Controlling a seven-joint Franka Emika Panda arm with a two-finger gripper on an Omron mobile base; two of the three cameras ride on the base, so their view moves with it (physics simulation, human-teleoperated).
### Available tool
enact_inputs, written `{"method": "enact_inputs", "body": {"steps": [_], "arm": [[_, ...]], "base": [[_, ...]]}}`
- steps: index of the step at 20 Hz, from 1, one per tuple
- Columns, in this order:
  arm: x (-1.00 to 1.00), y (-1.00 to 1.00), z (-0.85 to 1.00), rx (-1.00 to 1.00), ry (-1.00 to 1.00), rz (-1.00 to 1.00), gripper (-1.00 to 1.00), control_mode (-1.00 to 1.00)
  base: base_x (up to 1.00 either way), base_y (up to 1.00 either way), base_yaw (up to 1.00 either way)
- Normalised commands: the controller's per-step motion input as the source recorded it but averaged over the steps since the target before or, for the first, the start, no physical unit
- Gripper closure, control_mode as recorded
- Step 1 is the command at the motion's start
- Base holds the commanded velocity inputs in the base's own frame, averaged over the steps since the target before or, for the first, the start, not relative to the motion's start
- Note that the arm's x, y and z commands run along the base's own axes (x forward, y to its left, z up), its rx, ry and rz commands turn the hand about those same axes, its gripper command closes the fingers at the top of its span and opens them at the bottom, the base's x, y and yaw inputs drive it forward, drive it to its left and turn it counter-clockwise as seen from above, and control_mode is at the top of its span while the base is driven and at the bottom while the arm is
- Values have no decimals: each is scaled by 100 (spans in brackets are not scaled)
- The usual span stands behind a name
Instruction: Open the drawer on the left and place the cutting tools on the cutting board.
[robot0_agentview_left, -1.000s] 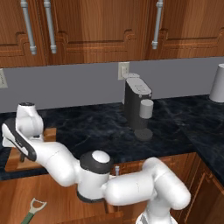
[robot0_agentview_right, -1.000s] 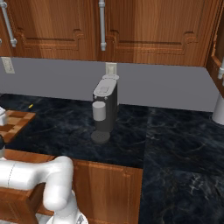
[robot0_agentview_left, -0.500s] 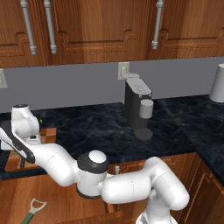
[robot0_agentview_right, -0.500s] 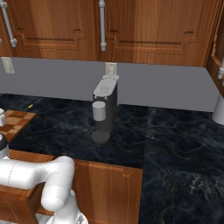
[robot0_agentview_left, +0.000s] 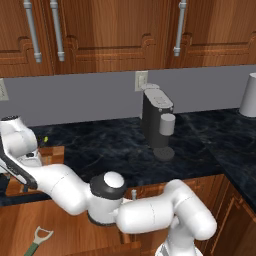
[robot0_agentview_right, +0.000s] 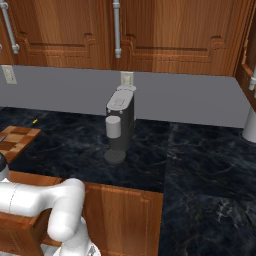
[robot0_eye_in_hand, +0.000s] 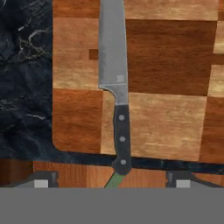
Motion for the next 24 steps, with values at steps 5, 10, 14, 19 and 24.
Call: {"method": "enact_inputs", "body": {"steps": [5, 10, 14, 19, 24], "arm": [[-100, -38, 50, 0, -13, 0, -100, -100], [-98, -83, 25, 0, -15, 0, -100, -100], [-86, -94, 1, 0, -7, 0, -100, -100], [-76, -93, 0, 9, 0, 0, -100, -100], [-60, -33, 0, 16, 0, 0, -100, -100]], "base": [[0, 0, 0], [0, 0, 0], [0, 0, 0], [0, 0, 0], [0, 0, 0]]}}
